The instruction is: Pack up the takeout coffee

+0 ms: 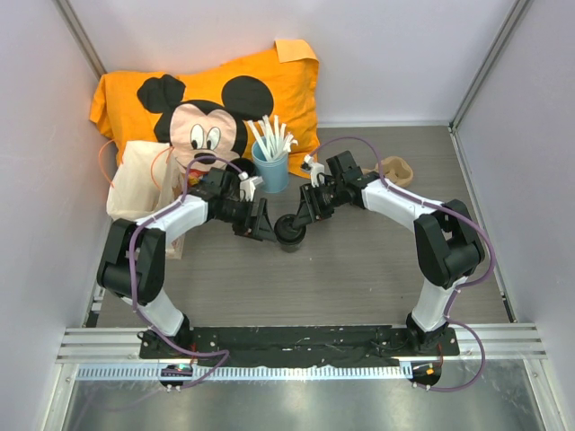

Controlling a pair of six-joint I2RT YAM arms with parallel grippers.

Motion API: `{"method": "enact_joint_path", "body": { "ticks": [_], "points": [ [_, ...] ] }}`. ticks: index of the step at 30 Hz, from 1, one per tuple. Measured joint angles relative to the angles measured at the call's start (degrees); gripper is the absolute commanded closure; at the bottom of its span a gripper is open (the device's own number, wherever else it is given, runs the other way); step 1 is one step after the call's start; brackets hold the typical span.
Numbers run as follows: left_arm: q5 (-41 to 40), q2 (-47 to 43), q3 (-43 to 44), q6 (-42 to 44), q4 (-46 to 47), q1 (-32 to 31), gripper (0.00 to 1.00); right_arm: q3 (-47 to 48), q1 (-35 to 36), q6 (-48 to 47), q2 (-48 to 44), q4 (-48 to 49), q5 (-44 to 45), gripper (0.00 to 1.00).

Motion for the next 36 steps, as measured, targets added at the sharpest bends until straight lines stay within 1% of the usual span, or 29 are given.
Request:
{"method": "enact_joint_path", "body": {
  "ticks": [10, 36],
  "points": [
    [0.04, 1.62, 0.00, -1.97, 1.64, 0.44, 0.27, -0.22, 0.00, 0.17, 0.00, 0.44, -0.22, 0.78],
    [2.05, 3.02, 0.57, -3.56, 2.58, 1.38, 0.28, -0.44, 0.02, 0.22, -0.02, 0.87, -0.44, 0.78]
  ]
}}
